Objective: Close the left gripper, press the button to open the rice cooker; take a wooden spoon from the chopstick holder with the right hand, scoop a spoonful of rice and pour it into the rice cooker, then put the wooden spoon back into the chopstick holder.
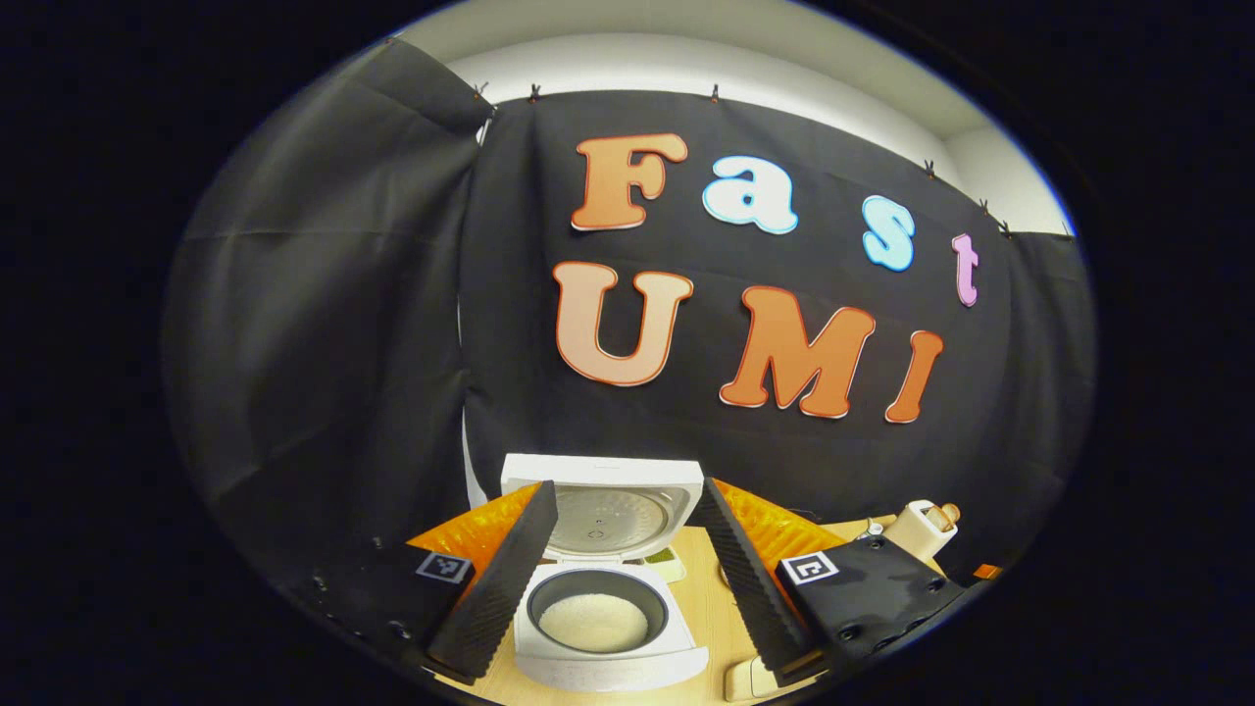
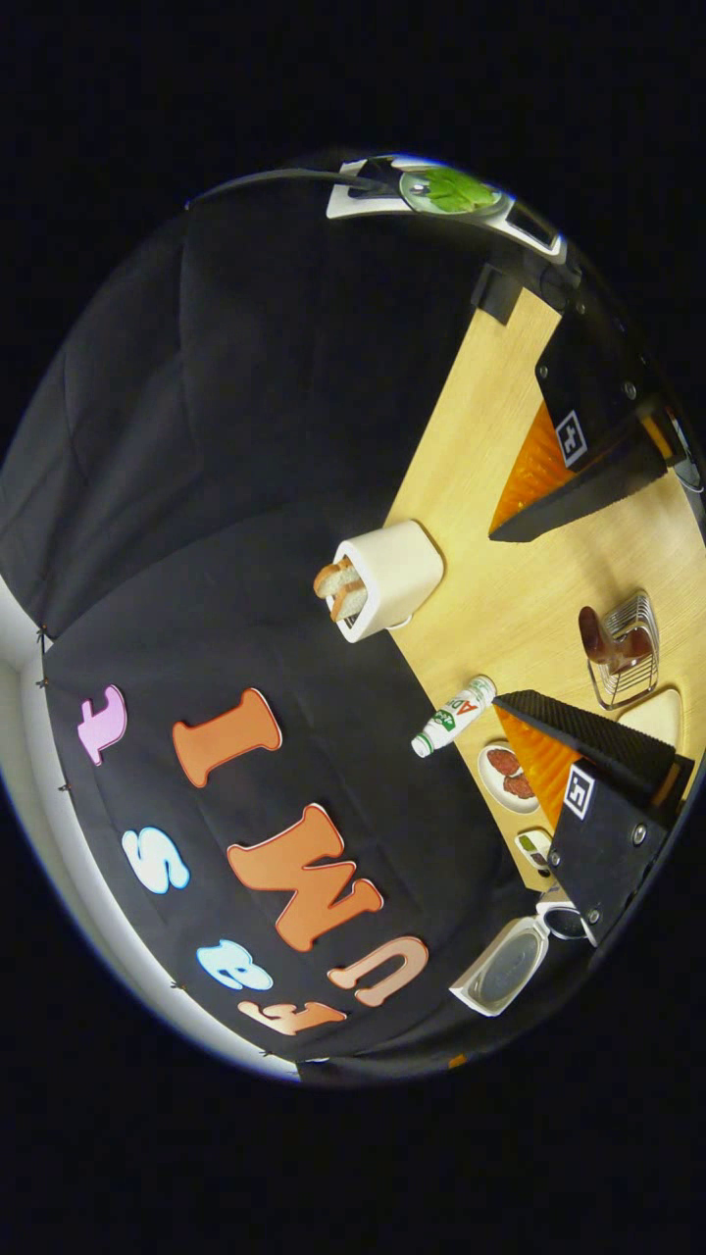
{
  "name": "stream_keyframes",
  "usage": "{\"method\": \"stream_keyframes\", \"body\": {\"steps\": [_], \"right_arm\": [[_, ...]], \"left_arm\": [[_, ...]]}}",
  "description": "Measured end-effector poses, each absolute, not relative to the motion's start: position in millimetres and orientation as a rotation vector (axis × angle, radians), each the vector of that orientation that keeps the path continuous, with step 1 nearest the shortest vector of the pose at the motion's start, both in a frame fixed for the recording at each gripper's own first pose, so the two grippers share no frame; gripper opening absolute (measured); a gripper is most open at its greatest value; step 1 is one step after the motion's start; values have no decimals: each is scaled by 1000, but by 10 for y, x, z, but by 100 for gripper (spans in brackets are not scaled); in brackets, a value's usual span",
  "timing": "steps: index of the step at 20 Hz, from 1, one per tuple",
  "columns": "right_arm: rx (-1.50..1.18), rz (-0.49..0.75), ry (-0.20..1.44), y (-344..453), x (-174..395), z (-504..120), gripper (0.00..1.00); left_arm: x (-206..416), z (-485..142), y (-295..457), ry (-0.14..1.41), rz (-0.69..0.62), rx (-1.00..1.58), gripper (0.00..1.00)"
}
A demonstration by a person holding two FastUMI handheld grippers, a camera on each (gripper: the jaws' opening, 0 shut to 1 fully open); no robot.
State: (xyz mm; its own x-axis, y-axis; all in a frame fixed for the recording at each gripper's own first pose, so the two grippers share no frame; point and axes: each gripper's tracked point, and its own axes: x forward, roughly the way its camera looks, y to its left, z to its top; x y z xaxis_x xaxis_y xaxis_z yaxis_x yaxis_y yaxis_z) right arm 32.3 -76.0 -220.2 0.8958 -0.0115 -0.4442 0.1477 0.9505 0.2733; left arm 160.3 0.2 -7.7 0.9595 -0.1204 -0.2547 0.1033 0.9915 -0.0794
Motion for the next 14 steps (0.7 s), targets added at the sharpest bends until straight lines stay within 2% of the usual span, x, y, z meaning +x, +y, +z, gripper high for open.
{"method": "stream_keyframes", "body": {"steps": [7,14], "right_arm": [[394,-88,429,-736,304,-2101,94],[397,-123,414,-783,333,-2035,94]], "left_arm": [[2590,-126,-81,338,-86,-65,100],[3403,-537,-180,491,-94,-31,98]]}}
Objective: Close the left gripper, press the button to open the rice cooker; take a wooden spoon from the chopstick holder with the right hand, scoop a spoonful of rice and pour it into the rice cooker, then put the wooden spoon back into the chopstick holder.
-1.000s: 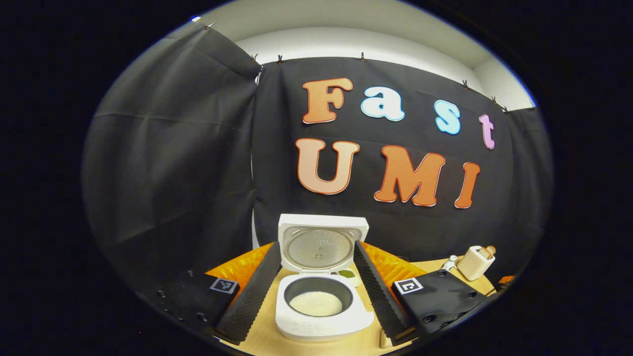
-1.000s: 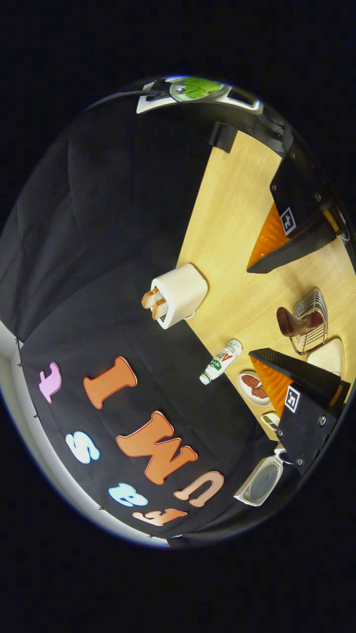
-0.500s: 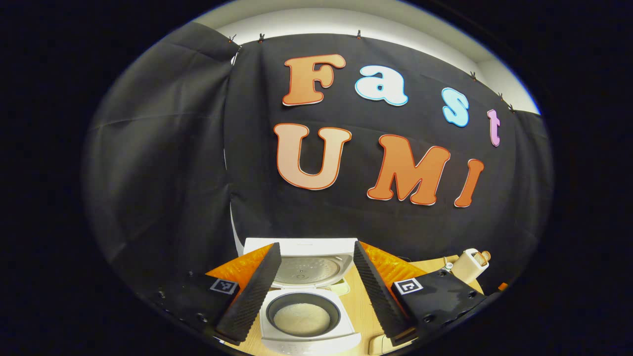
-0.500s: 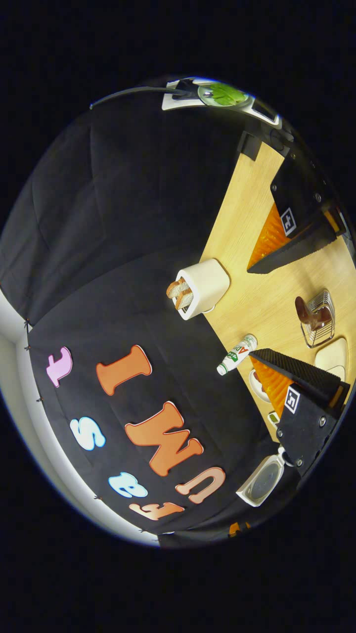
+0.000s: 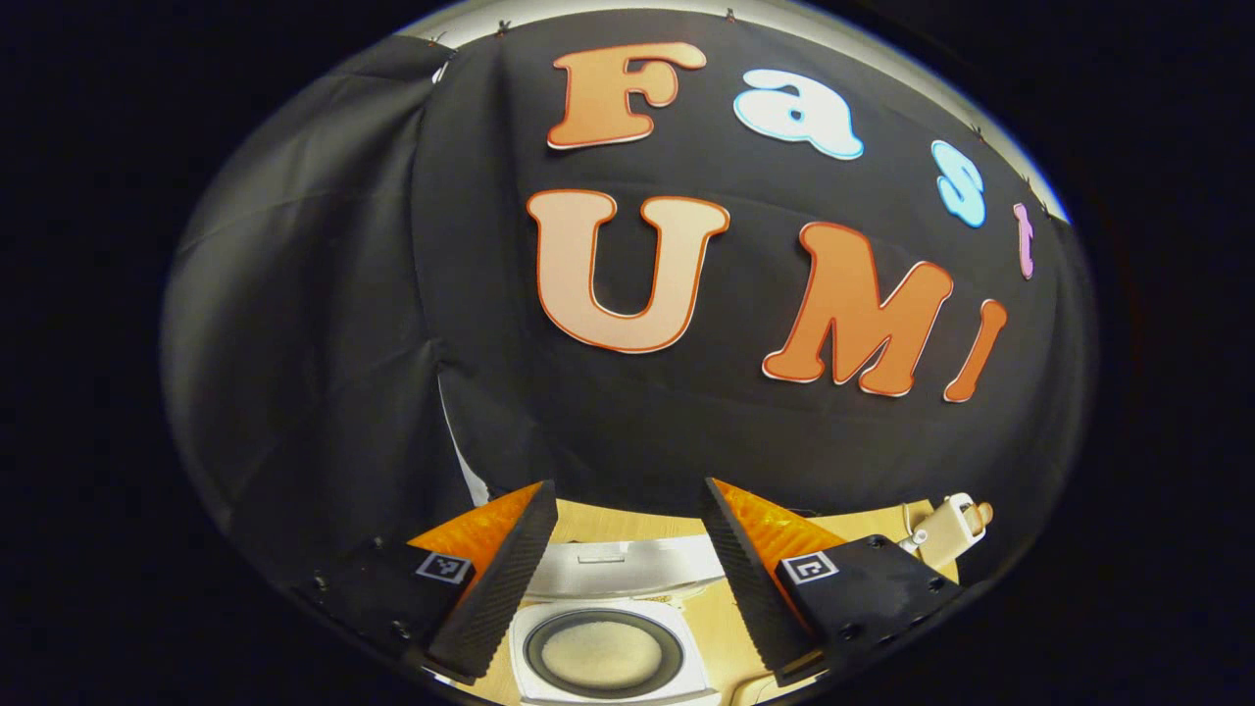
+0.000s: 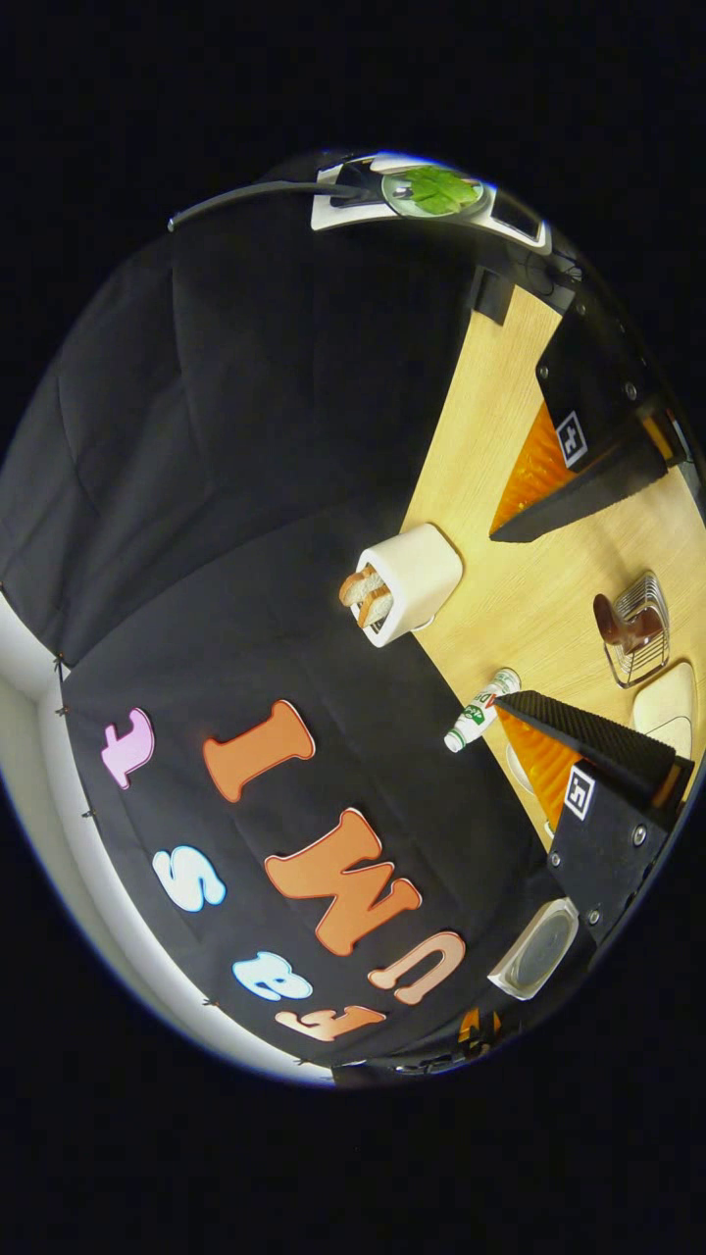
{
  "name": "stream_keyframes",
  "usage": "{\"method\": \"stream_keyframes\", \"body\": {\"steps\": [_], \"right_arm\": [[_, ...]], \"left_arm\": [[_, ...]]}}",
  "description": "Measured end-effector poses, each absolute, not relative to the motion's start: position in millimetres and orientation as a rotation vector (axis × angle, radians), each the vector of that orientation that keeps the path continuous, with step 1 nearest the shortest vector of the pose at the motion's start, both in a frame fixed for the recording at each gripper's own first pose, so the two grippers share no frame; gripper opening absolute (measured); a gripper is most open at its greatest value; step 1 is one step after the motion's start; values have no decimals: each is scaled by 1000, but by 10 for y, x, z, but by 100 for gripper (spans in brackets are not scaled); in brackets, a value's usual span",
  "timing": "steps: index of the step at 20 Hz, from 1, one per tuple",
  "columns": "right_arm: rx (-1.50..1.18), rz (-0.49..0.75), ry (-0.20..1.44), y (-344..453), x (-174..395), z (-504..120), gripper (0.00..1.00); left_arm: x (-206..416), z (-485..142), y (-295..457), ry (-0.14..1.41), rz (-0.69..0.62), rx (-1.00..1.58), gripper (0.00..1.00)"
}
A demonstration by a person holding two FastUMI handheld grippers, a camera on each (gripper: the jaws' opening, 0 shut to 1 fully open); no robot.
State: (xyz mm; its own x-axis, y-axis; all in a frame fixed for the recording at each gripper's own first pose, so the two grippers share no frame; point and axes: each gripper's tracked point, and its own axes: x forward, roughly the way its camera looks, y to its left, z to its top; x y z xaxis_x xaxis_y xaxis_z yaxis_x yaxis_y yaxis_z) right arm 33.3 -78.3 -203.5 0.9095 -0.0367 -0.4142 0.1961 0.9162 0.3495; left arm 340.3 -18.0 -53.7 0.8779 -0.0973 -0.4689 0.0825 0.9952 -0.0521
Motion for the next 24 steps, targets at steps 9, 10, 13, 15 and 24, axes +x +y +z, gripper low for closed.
{"method": "stream_keyframes", "body": {"steps": [9,10,13,15,24], "right_arm": [[336,-147,412,-761,360,-2082,94],[324,-143,409,-752,368,-2071,94],[292,-126,403,-697,408,-2030,95],[286,-103,407,-643,441,-2024,95],[284,20,422,-479,518,-1914,95]], "left_arm": [[3534,-1078,-161,638,-71,-73,99],[3551,-1110,-112,633,-60,-60,100],[3351,-1155,-63,647,-52,7,99],[3251,-1137,-75,639,-34,-5,99],[2410,-1431,-154,633,-33,5,99]]}}
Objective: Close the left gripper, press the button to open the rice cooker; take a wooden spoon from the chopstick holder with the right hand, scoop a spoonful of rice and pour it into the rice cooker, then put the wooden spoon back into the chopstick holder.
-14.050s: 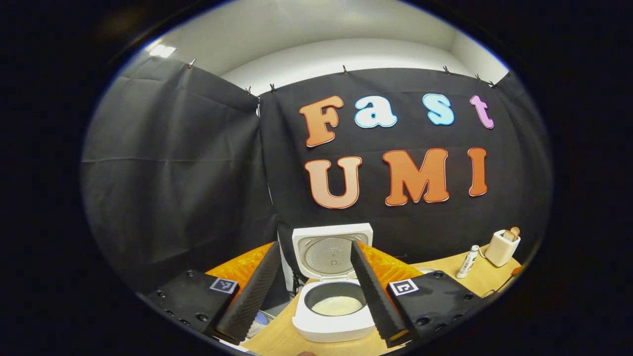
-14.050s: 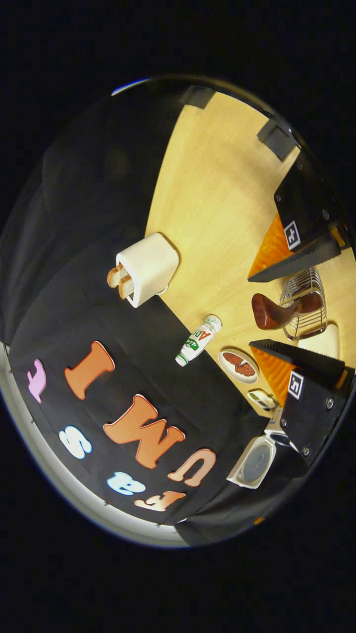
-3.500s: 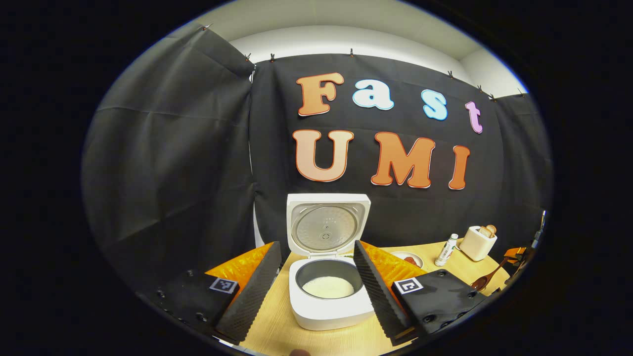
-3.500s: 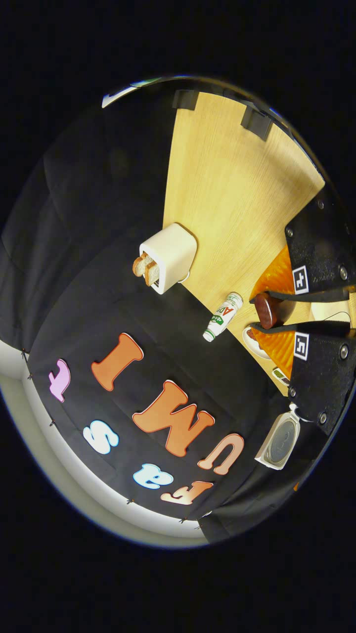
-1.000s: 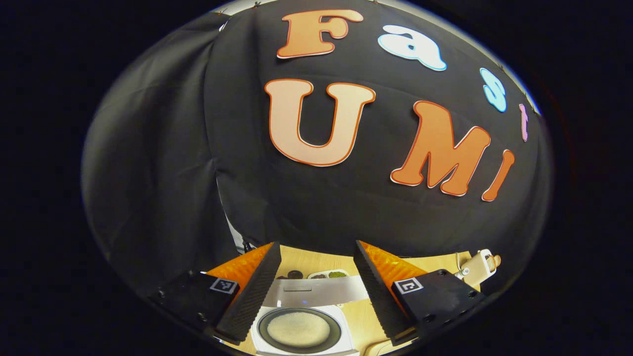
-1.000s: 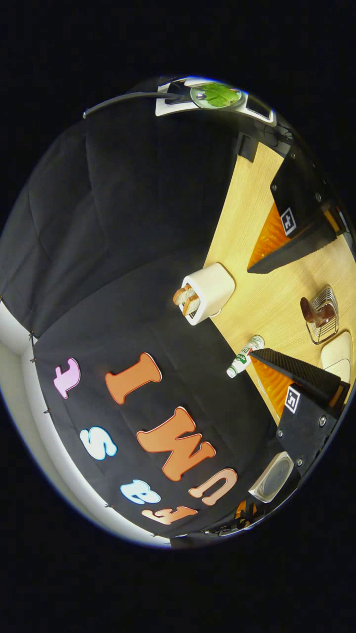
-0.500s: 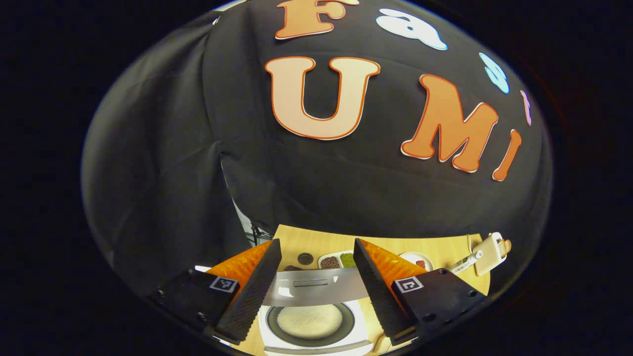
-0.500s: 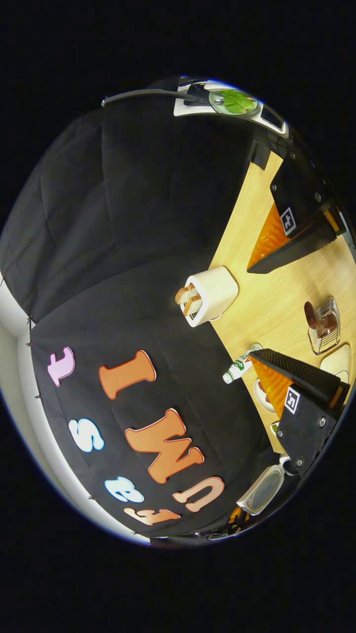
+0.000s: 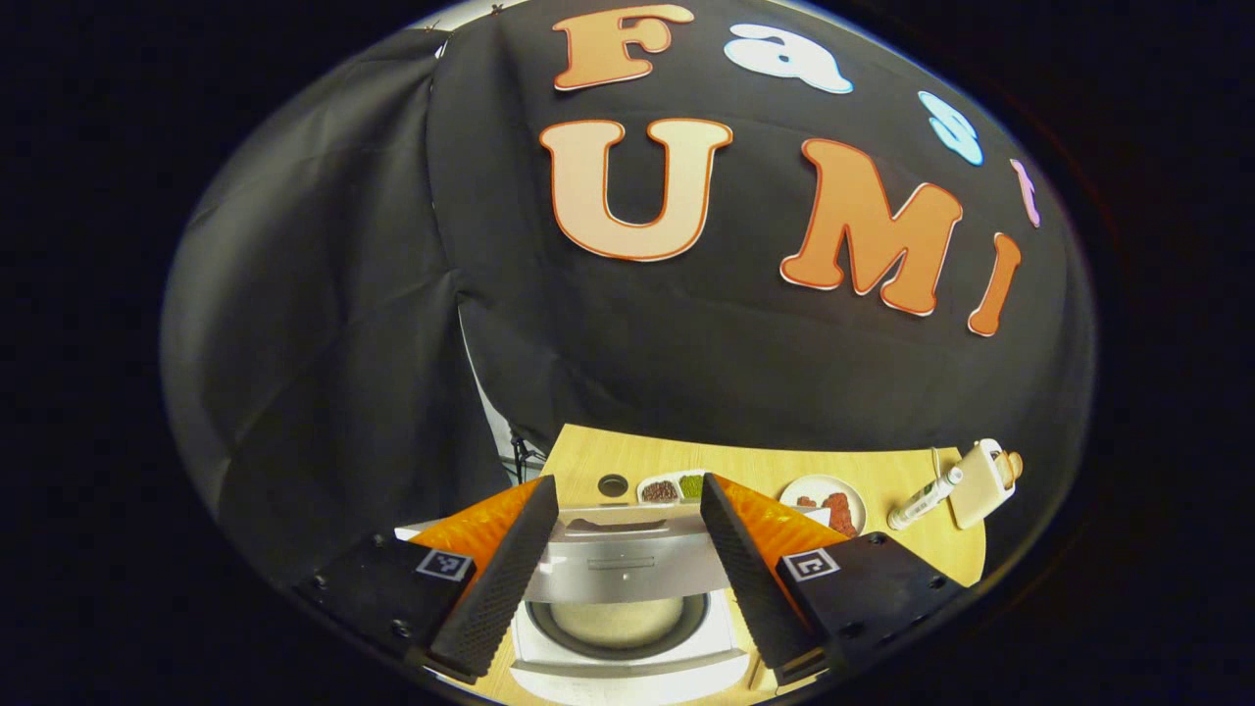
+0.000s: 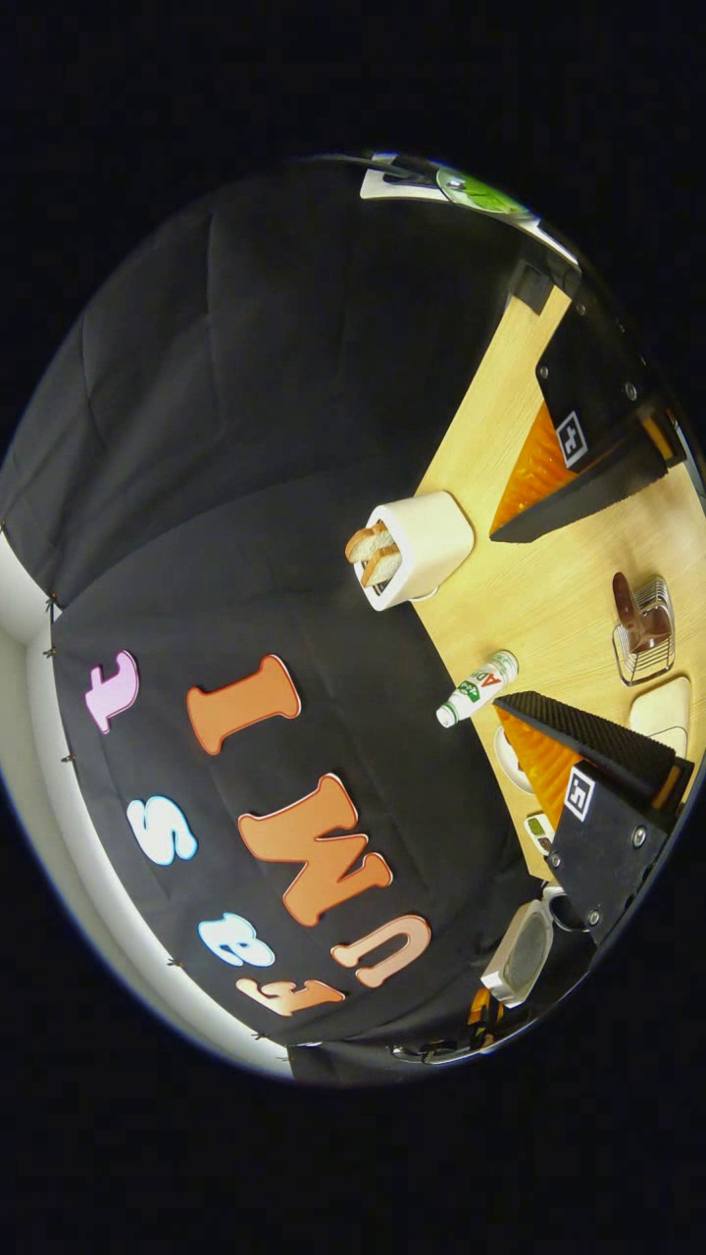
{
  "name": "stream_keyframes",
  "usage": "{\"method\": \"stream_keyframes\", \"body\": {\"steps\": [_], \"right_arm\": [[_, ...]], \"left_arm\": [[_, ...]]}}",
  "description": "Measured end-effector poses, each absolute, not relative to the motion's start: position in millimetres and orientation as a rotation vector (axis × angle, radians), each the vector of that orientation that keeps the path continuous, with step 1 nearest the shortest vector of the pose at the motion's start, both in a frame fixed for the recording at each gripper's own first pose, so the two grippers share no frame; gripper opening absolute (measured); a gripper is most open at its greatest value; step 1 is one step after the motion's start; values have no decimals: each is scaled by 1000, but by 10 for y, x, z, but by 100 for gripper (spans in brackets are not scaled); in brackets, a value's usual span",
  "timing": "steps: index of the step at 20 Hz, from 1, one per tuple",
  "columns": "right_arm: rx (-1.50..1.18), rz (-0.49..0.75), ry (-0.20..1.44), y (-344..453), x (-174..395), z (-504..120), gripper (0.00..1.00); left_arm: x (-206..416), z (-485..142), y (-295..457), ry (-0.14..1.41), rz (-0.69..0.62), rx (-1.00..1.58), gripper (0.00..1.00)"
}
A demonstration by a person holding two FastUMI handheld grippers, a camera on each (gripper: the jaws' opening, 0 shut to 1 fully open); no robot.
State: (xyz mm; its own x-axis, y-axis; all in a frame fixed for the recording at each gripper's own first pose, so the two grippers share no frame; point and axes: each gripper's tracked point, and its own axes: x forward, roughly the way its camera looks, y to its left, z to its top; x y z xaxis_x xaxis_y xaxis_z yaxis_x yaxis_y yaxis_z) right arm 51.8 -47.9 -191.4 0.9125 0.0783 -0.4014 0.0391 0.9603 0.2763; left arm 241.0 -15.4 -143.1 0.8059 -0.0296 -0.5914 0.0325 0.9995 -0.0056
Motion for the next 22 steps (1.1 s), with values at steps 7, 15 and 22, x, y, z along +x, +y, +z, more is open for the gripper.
{"method": "stream_keyframes", "body": {"steps": [7,15,22], "right_arm": [[214,114,426,-388,549,-1874,95],[107,168,429,-324,538,-1874,95],[123,166,439,-357,524,-1960,95]], "left_arm": [[1688,-2197,-188,725,-21,-64,99],[1334,-2782,-194,792,0,-103,99],[1199,-3213,66,858,67,-1,100]]}}
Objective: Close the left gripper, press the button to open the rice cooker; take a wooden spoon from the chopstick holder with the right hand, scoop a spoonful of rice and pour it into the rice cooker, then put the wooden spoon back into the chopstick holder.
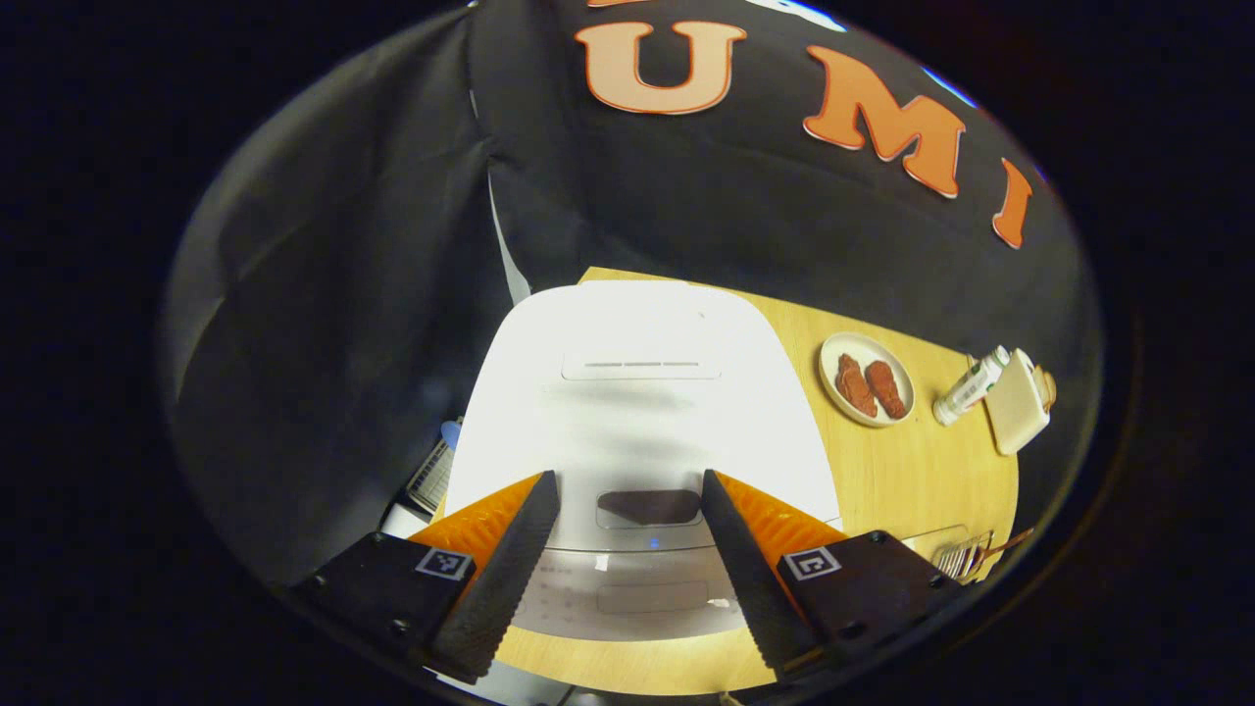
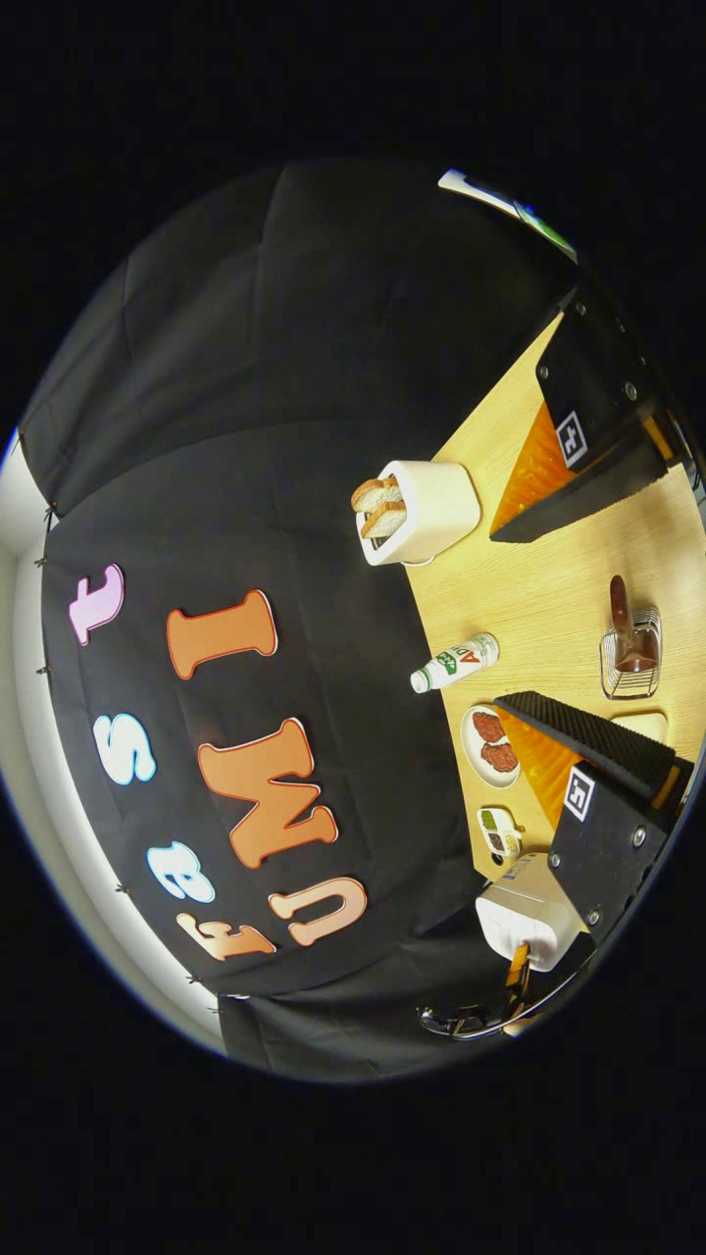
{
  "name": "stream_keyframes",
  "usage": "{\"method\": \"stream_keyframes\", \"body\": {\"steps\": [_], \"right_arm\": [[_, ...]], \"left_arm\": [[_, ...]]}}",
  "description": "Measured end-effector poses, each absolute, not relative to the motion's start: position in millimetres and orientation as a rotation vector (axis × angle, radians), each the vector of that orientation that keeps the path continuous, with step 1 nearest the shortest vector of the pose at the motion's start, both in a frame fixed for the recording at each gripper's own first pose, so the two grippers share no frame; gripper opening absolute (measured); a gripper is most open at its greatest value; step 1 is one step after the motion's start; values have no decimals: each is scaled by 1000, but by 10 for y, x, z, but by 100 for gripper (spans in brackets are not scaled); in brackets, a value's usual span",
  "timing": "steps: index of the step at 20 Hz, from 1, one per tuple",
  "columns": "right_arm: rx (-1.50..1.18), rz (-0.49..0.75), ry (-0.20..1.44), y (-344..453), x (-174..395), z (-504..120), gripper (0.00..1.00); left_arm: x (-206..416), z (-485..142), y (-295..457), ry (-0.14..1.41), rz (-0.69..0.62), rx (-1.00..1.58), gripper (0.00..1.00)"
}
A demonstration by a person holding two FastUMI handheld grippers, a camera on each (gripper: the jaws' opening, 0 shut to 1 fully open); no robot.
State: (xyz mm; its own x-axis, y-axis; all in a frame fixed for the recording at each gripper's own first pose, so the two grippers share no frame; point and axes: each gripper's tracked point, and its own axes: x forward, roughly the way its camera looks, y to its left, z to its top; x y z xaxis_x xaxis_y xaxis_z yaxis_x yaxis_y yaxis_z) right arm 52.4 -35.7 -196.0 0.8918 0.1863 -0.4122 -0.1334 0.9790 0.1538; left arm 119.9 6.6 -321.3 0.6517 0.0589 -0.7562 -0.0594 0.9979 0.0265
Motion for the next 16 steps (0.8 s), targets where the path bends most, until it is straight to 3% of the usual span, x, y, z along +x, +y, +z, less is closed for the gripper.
{"method": "stream_keyframes", "body": {"steps": [12,16], "right_arm": [[131,164,431,-258,462,-1920,95],[101,154,396,-213,462,-1755,95]], "left_arm": [[1107,-3083,-22,790,57,5,99],[1238,-2629,-112,664,33,-9,99]]}}
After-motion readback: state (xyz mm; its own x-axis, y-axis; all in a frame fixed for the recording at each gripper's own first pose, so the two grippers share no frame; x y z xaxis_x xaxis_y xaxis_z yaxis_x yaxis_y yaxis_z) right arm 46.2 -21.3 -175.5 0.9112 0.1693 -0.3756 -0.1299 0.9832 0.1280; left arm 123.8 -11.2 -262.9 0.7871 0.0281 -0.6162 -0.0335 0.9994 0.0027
